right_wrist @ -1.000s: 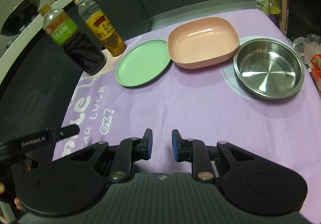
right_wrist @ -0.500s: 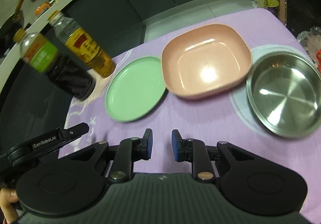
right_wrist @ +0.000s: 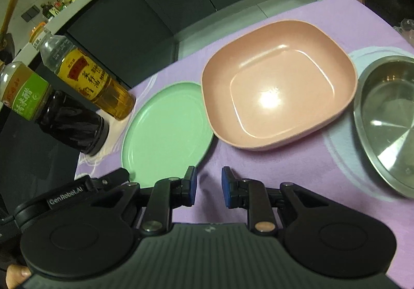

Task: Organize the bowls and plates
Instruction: 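Move both grippers toward the green plate's rim, then close both grippers on the green plate's rim and lift it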

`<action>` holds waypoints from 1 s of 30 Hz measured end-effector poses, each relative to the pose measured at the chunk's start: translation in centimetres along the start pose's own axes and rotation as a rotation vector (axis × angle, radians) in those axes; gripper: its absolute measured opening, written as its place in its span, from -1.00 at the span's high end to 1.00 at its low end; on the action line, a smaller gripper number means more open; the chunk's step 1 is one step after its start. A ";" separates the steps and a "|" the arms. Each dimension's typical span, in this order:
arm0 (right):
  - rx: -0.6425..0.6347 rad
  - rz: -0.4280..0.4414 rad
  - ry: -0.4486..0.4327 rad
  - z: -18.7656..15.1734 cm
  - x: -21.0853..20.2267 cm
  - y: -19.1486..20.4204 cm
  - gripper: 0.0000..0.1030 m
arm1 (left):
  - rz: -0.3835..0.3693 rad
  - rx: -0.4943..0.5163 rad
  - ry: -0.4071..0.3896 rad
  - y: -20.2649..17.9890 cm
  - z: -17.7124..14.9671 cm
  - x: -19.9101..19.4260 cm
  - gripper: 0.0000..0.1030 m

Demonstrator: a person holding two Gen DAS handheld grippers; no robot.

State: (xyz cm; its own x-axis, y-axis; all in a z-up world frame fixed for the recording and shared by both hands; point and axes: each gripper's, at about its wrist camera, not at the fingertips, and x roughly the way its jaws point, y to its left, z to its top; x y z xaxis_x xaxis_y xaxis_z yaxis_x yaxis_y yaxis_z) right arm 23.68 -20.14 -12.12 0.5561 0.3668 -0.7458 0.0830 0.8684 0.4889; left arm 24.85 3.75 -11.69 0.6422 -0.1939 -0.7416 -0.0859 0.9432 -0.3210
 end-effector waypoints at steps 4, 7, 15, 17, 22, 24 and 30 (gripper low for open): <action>-0.024 -0.008 -0.025 -0.2 0.1 0.3 0.64 | -0.011 0.017 -0.011 -0.2 -0.1 0.3 0.41; -0.015 -0.002 -0.022 -0.2 0.2 0.2 0.64 | -0.020 0.029 -0.017 -0.3 -0.3 0.3 0.42; 0.003 0.028 -0.057 0.1 0.9 0.0 0.63 | -0.056 0.033 -0.011 -0.2 -0.4 0.5 0.75; 0.003 0.055 -0.067 0.1 1.3 0.0 0.64 | -0.048 0.052 -0.020 -0.4 -0.6 0.4 0.75; -0.036 0.065 -0.064 -0.1 1.3 0.4 0.74 | -0.025 0.075 -0.035 -0.5 -1.1 -0.8 0.74; -0.047 0.075 -0.047 -0.3 1.0 0.5 0.74 | -0.022 0.103 -0.067 -0.5 -1.5 -2.4 0.73; -0.109 0.157 0.042 -1.4 -0.1 2.3 0.73 | 0.039 0.139 -0.142 0.5 -3.0 -7.5 0.73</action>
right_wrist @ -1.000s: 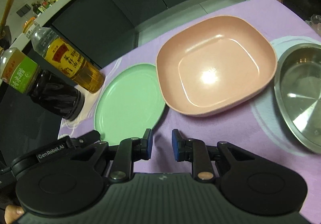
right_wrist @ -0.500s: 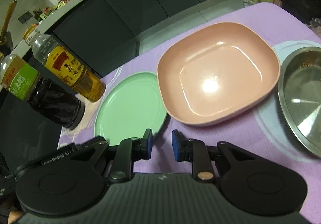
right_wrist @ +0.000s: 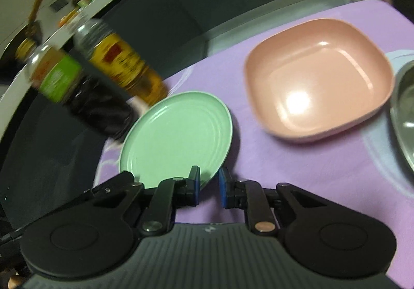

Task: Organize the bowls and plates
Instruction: 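Close both grippers on the green plate's rim and lift it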

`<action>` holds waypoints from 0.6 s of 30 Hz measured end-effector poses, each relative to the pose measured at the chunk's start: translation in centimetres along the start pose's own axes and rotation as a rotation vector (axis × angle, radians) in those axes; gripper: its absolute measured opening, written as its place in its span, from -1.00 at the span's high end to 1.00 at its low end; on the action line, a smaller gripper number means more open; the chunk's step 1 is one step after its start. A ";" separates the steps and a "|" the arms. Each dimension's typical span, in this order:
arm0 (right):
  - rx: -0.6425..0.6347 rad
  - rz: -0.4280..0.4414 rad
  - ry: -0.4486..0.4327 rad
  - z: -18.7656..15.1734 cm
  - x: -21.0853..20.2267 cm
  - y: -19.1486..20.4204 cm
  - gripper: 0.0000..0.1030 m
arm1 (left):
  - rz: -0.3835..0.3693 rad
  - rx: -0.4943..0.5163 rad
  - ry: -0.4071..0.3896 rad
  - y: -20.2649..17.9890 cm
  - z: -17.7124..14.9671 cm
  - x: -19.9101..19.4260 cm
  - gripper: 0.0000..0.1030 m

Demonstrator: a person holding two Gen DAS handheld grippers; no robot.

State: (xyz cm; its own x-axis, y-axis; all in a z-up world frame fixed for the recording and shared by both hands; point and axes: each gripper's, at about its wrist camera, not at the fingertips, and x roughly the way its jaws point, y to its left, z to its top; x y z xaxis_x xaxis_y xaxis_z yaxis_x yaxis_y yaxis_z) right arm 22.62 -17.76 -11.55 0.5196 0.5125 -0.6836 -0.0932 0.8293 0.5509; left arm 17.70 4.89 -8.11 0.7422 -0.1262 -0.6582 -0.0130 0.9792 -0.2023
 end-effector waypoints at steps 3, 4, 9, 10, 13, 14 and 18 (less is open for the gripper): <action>-0.054 0.031 0.039 -0.6 -0.5 1.8 0.73 | 0.017 -0.001 -0.024 1.1 -0.8 -2.4 0.72; -0.074 0.043 0.051 -0.9 -0.7 2.4 0.73 | 0.020 -0.001 -0.033 1.4 -1.1 -3.0 0.71; -0.148 0.095 0.095 -2.1 -1.2 4.7 0.73 | 0.043 -0.036 -0.047 3.3 -2.3 -5.4 0.68; -0.160 0.099 0.101 -2.3 -1.3 5.1 0.73 | 0.043 -0.048 -0.047 3.7 -2.4 -5.7 0.68; -0.194 0.098 0.113 -3.2 -1.4 6.3 0.73 | 0.046 -0.055 -0.050 4.5 -3.1 -6.6 0.67; -0.203 0.096 0.118 -3.4 -1.3 6.6 0.73 | 0.047 -0.056 -0.048 4.7 -3.4 -6.8 0.67; -0.234 0.081 0.141 -4.3 -1.4 7.4 0.72 | 0.042 -0.075 -0.032 5.6 -4.1 -7.1 0.67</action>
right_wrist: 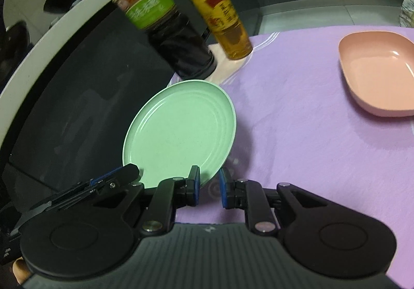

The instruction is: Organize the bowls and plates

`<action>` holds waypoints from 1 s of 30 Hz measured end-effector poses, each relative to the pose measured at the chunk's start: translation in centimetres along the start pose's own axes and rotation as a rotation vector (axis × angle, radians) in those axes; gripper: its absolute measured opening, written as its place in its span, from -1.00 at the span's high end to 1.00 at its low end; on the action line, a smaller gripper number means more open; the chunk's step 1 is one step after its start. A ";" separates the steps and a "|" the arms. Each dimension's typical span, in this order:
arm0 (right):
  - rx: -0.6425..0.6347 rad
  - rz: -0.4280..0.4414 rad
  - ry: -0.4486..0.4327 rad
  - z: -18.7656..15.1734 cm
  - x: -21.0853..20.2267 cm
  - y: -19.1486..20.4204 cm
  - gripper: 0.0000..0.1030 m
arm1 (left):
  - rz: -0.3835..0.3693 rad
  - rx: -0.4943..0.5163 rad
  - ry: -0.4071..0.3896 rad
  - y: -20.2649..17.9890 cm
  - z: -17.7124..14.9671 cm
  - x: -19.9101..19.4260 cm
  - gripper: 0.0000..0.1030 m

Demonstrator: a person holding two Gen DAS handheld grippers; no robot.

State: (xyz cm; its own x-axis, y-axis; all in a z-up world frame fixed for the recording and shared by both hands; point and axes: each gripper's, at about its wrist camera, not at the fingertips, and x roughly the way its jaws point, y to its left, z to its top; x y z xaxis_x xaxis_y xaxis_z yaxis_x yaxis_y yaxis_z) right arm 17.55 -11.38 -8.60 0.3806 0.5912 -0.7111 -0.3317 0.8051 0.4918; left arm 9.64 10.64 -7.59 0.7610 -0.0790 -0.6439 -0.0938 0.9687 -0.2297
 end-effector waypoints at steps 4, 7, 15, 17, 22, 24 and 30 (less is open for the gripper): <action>-0.018 -0.027 0.026 -0.2 0.2 0.5 0.72 | -0.003 -0.015 0.017 0.8 -0.7 -0.1 0.67; -0.039 -0.051 0.047 -0.5 0.3 1.1 0.71 | -0.006 -0.022 0.025 1.4 -1.2 -0.2 0.67; -0.065 -0.084 0.085 -1.1 1.2 2.3 0.68 | -0.006 -0.034 0.045 2.6 -2.0 -0.4 0.68; -0.068 -0.088 0.091 -1.1 1.4 2.5 0.68 | -0.009 -0.040 0.048 2.9 -2.1 -0.4 0.68; -0.072 -0.099 0.104 -1.3 1.9 2.7 0.68 | -0.007 -0.045 0.060 3.3 -2.5 0.0 0.68; -0.072 -0.102 0.104 -1.4 2.1 2.8 0.68 | -0.006 -0.044 0.061 3.4 -2.6 0.0 0.68; -0.069 -0.107 0.104 -1.4 2.4 2.7 0.68 | -0.002 -0.044 0.067 3.4 -2.6 0.3 0.68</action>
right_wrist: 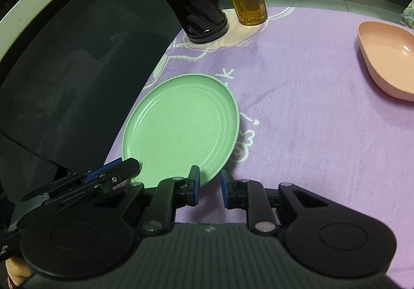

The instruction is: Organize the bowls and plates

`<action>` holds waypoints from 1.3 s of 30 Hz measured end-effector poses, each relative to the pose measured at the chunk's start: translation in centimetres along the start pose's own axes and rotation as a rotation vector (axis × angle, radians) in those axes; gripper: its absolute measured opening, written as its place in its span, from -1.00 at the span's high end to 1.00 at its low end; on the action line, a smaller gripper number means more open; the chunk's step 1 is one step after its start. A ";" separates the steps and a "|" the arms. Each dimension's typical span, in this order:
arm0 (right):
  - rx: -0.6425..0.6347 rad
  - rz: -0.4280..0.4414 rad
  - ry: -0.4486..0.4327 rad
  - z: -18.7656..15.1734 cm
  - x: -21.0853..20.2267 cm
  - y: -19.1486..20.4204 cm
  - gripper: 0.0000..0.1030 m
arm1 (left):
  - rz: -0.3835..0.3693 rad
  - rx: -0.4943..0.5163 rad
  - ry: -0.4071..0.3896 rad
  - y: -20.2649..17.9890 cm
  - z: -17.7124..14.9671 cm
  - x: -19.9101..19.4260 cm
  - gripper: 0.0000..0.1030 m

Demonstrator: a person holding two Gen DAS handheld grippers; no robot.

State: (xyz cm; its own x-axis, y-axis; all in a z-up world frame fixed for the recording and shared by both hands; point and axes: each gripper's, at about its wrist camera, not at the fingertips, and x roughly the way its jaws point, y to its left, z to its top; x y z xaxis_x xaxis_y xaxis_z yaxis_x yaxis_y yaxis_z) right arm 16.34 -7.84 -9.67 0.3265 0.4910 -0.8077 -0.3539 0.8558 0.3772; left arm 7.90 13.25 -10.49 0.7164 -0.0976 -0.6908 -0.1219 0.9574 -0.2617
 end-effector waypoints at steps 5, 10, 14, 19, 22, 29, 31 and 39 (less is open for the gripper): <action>0.030 0.004 0.034 0.0 0.7 -0.3 0.68 | -0.007 -0.030 0.061 0.6 -0.1 1.1 0.65; 0.035 0.002 0.050 0.0 1.2 -0.7 0.67 | 0.007 -0.017 0.057 0.7 -0.2 0.9 0.64; 0.036 0.007 0.043 0.0 1.1 -0.6 0.67 | 0.021 -0.019 0.052 0.9 0.0 0.5 0.52; 0.060 0.014 0.031 -0.2 0.6 -1.0 0.67 | 0.053 -0.037 0.047 1.5 0.1 0.0 0.52; 0.076 0.013 0.017 -0.4 0.0 -1.6 0.67 | 0.056 -0.039 0.020 1.5 0.4 -0.9 0.51; 0.107 0.019 -0.043 -0.6 -1.9 -2.9 0.67 | 0.043 -0.013 -0.031 -0.1 1.1 -2.4 0.50; 0.120 0.022 -0.062 -0.6 -2.5 -3.4 0.65 | 0.031 0.001 -0.037 -1.0 1.3 -2.6 0.49; 0.187 0.012 -0.155 -1.3 -5.3 -6.7 0.51 | -0.012 0.075 -0.046 -5.2 2.3 -2.7 0.37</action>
State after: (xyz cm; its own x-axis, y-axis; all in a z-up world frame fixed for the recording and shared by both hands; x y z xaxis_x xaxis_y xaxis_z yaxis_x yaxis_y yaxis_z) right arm 15.86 -16.40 -8.47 0.4590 0.5077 -0.7291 -0.1944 0.8581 0.4752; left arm 8.20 9.13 -5.74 0.7486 -0.0981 -0.6557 -0.0627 0.9741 -0.2174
